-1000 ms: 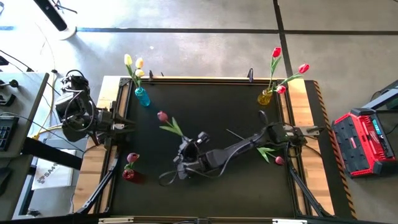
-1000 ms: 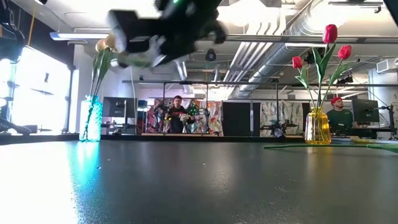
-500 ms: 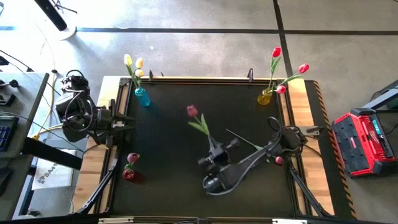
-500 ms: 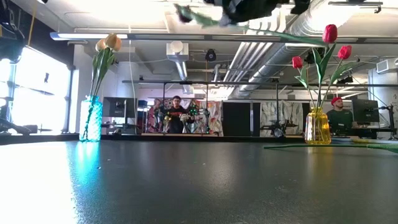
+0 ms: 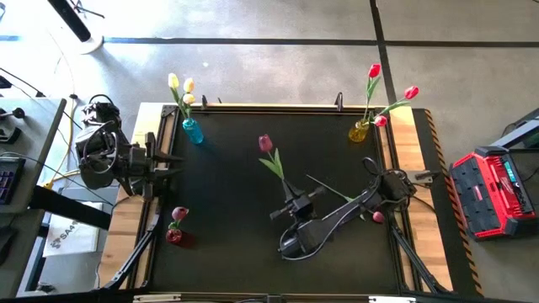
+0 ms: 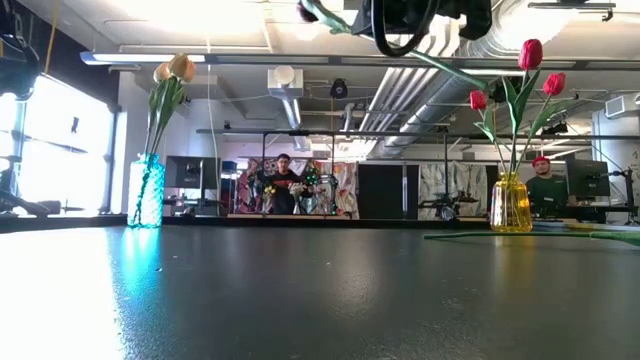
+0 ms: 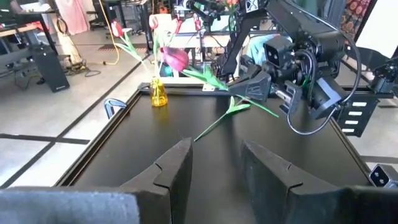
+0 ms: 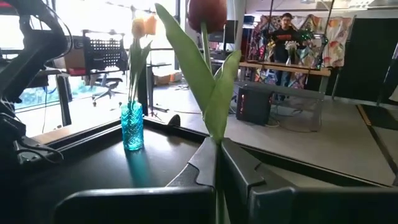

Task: Sort flowers into vase by color
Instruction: Put the left dark red tulip into the red vase

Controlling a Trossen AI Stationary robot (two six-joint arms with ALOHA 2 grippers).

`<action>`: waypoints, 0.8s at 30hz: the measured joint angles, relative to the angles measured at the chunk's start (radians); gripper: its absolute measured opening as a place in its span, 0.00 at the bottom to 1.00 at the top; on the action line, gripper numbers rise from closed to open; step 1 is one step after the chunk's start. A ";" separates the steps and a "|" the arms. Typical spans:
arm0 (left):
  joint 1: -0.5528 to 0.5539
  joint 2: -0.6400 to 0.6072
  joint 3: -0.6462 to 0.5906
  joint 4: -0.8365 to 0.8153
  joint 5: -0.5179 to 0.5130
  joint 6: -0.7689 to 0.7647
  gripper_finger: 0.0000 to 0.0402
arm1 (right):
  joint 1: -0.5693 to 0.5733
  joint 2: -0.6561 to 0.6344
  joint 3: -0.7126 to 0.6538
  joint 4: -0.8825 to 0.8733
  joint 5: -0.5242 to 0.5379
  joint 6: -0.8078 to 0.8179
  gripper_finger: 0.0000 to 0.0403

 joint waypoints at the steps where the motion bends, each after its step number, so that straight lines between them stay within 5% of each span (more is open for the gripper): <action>1: 0.000 0.000 0.000 -0.001 0.000 0.000 0.30 | 0.000 -0.004 0.000 -0.002 0.000 0.001 0.00; 12: 0.000 0.000 0.000 -0.011 0.000 -0.001 0.30 | -0.014 -0.052 0.000 0.047 -0.077 -0.261 0.00; 17: 0.000 0.001 0.000 -0.012 -0.014 0.000 0.30 | -0.037 -0.062 0.072 0.196 -0.167 -0.636 0.00; 24: 0.000 0.002 0.000 -0.013 -0.013 0.001 0.30 | -0.078 -0.063 0.135 0.624 -0.331 -1.317 0.00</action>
